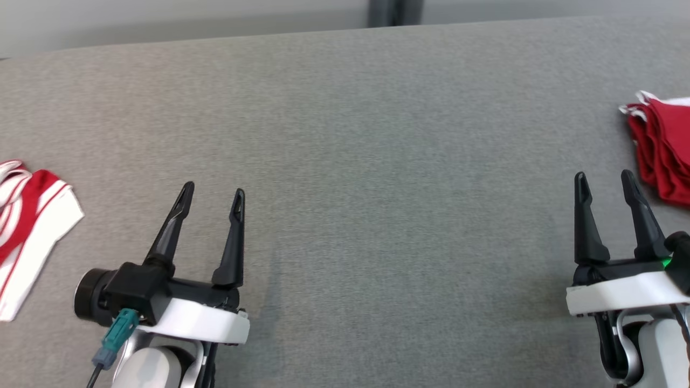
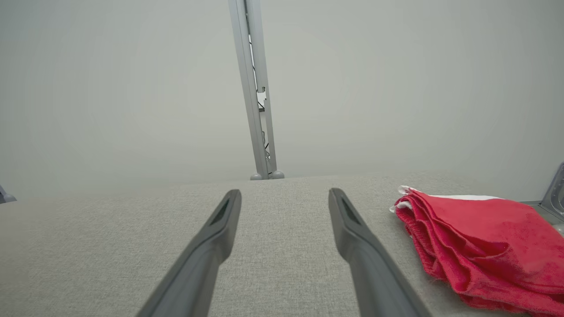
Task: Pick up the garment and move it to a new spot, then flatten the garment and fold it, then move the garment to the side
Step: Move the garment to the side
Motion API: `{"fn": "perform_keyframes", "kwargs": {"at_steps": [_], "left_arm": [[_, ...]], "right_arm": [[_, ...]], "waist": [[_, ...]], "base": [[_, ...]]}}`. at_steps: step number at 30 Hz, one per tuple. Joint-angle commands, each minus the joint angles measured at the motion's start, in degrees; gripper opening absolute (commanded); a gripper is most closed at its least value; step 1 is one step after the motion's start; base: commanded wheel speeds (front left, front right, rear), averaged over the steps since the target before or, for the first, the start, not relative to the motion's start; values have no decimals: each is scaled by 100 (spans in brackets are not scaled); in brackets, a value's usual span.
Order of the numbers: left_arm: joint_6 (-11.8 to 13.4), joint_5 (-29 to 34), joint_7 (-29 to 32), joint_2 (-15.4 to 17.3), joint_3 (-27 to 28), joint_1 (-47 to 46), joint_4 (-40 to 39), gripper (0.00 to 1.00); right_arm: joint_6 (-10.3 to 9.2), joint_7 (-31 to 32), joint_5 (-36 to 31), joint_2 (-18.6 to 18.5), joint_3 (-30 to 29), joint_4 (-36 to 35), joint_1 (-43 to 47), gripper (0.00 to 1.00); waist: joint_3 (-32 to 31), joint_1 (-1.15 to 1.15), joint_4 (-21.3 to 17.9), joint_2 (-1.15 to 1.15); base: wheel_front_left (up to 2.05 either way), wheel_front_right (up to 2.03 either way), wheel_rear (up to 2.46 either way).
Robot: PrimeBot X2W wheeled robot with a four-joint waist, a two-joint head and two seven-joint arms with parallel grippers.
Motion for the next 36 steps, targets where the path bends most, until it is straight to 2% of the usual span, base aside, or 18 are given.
{"fn": "perform_keyframes", "kwargs": {"at_steps": [1, 3, 8, 15, 21, 36], "left_arm": [[19, -51, -44, 9, 40, 60, 16, 100], [85, -127, -132, 34, 173, 171, 152, 100], [77, -259, -240, 78, 288, 415, 382, 100], [23, -384, -266, 117, 257, 782, 637, 100], [77, -443, -245, 127, 238, 1052, 797, 100], [140, -525, -299, 203, 302, 1120, 940, 100]], "right_arm": [[1, -26, -55, -26, -6, -40, 90, 100], [1, -26, -107, 8, 41, -173, 243, 100], [1, -14, -175, 38, 46, -263, 568, 100], [1, 199, -238, 70, 38, -471, 1111, 100], [1, 465, -296, 96, 26, -766, 1530, 100], [1, 694, -253, 118, 50, -1078, 1776, 100]], "waist": [[-120, 0, 239, 0], [-214, 0, 403, 0], [-480, 0, 506, 0], [-968, 0, 463, 0], [-1325, 0, 377, 0], [-1468, 0, 322, 0]], "base": [[0, 0, 0], [0, 0, 0], [0, 0, 0], [0, 0, 0], [0, 0, 0], [0, 0, 0]]}}
